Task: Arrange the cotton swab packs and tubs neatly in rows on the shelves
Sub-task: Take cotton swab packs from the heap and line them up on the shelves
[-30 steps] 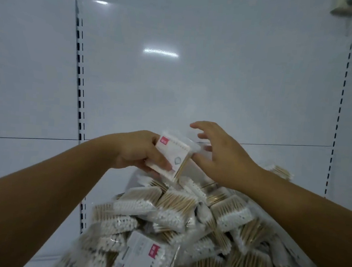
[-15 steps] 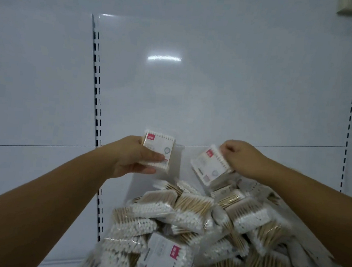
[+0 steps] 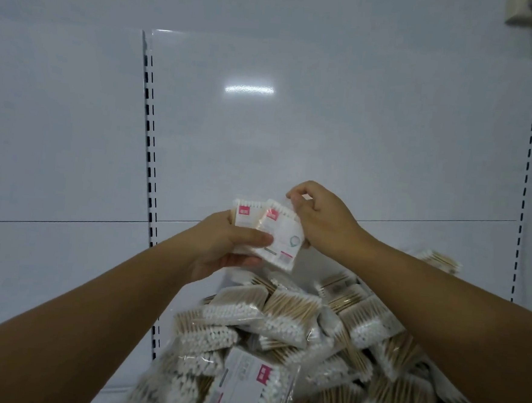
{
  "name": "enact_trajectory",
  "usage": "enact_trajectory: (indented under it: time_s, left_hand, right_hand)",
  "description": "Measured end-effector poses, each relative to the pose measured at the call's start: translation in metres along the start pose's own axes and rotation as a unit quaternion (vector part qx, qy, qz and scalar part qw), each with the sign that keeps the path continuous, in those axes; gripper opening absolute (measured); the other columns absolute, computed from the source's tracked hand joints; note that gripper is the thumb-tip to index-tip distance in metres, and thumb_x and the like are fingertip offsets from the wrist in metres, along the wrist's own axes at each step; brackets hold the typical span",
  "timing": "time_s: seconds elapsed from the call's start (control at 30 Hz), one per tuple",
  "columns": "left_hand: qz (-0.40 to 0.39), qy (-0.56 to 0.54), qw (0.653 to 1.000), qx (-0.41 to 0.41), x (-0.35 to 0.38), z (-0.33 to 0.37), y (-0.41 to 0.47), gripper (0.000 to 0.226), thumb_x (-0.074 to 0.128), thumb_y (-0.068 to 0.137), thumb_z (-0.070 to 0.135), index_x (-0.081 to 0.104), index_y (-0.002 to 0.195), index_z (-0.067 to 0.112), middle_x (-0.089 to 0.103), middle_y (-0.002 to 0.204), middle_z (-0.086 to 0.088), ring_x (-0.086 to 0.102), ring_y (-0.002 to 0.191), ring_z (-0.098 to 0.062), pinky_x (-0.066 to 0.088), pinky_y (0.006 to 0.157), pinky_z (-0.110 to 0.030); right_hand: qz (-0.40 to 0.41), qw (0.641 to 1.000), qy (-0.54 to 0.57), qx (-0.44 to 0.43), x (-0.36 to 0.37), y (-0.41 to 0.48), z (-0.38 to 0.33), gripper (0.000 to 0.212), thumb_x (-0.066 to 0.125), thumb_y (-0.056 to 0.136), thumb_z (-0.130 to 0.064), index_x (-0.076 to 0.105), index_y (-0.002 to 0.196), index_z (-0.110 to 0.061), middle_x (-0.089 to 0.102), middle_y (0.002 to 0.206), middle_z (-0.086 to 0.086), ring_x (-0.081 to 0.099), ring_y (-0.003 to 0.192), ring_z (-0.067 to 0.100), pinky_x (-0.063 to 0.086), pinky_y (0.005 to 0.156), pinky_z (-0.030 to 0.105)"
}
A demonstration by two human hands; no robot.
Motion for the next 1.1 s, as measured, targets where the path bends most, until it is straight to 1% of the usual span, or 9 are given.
enact_trajectory:
  time_s: [0.07,0.13,0.23,0.37,0.5,0.6,0.73,0.93,1.1]
  left_hand:
    - [0.056,-0.014,0.998,0.008,-0.019,-0.001,-0.002,0.025,0.069,0.08,-0.002,0.066,0.102,0.009,0.075,0.092,-0.007,0.072,0.081,-0.018,0.06,0.063,-0.025]
    - [0.101,-0.023,0.995,-0.001,-0.038,-0.004,-0.006,0.026,0.07,0.079,-0.002,0.066,0.102,0.007,0.075,0.093,-0.008,0.072,0.082,-0.018,0.059,0.062,-0.024]
    - [0.13,-0.008,0.991,-0.025,-0.052,-0.011,-0.017,0.023,0.071,0.079,-0.003,0.066,0.099,0.007,0.075,0.092,-0.009,0.071,0.085,-0.02,0.06,0.064,-0.026]
    - [0.133,-0.003,0.991,-0.032,-0.054,-0.016,-0.029,0.023,0.071,0.079,-0.001,0.067,0.099,0.008,0.075,0.095,-0.01,0.073,0.082,-0.018,0.06,0.064,-0.026]
    - [0.157,-0.005,0.987,-0.033,-0.055,-0.016,-0.04,0.024,0.071,0.079,0.0,0.067,0.101,0.008,0.076,0.095,-0.008,0.073,0.082,-0.017,0.059,0.062,-0.025]
    - [0.181,-0.012,0.983,-0.032,-0.057,-0.017,-0.05,0.024,0.071,0.078,0.001,0.067,0.1,0.008,0.076,0.091,-0.006,0.074,0.078,-0.016,0.058,0.059,-0.024]
    - [0.19,-0.004,0.981,-0.037,-0.054,-0.017,-0.066,0.026,0.072,0.077,0.005,0.066,0.101,0.011,0.076,0.095,-0.006,0.073,0.081,-0.016,0.059,0.061,-0.025]
    - [0.194,-0.008,0.981,-0.023,-0.059,-0.019,-0.121,0.023,0.071,0.081,0.01,0.067,0.104,0.012,0.075,0.093,-0.003,0.071,0.079,-0.013,0.057,0.062,-0.024]
    - [0.286,-0.023,0.958,0.018,-0.115,-0.038,-0.216,0.027,0.073,0.08,0.013,0.065,0.106,0.015,0.075,0.093,0.0,0.071,0.083,-0.014,0.053,0.062,-0.022]
  right_hand:
    - [-0.063,0.988,0.096,0.108,0.005,-0.001,0.009,0.023,0.042,0.101,-0.033,0.055,0.106,-0.016,0.062,0.097,0.008,0.064,0.08,0.022,0.059,0.064,0.032]
    - [-0.186,0.967,-0.054,0.167,0.013,-0.005,0.025,0.033,0.052,0.095,-0.042,0.058,0.109,-0.012,0.063,0.104,0.009,0.065,0.088,0.024,0.057,0.074,0.036]
    - [-0.332,0.887,-0.276,0.166,0.028,-0.019,0.048,0.048,0.068,0.083,-0.05,0.065,0.107,-0.008,0.064,0.096,0.007,0.064,0.082,0.024,0.052,0.063,0.029]
    - [-0.298,0.909,-0.23,0.179,0.027,-0.017,0.063,0.04,0.071,0.084,-0.039,0.067,0.092,0.0,0.062,0.077,0.012,0.06,0.063,0.024,0.049,0.054,0.026]
    - [-0.19,0.931,-0.288,0.119,0.007,-0.008,0.062,0.035,0.048,0.097,-0.019,0.051,0.065,-0.005,0.046,0.061,0.007,0.044,0.054,0.017,0.035,0.048,0.025]
    - [-0.067,0.984,-0.101,0.13,-0.014,0.001,0.064,0.031,0.041,0.099,-0.016,0.058,0.078,0.0,0.06,0.078,0.015,0.059,0.071,0.027,0.053,0.062,0.035]
    - [-0.033,0.96,0.214,0.179,-0.017,-0.008,0.034,0.028,0.039,0.102,-0.021,0.061,0.086,-0.014,0.063,0.077,0.009,0.06,0.06,0.018,0.054,0.05,0.028]
    - [-0.179,0.954,0.221,0.091,0.028,-0.049,-0.041,0.038,0.054,0.09,-0.048,0.063,0.083,-0.012,0.063,0.059,0.001,0.059,0.051,0.012,0.048,0.049,0.026]
    - [-0.324,0.931,0.169,-0.007,0.109,-0.084,-0.118,0.019,0.075,0.079,-0.021,0.067,0.095,-0.015,0.071,0.076,0.001,0.067,0.066,0.016,0.054,0.057,0.027]
Point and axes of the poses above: each hand's wrist, its own y-axis towards the middle knuckle, its own x-axis out of the palm, z = x × y, the point moved 4 cm from there along y, towards the middle knuckle
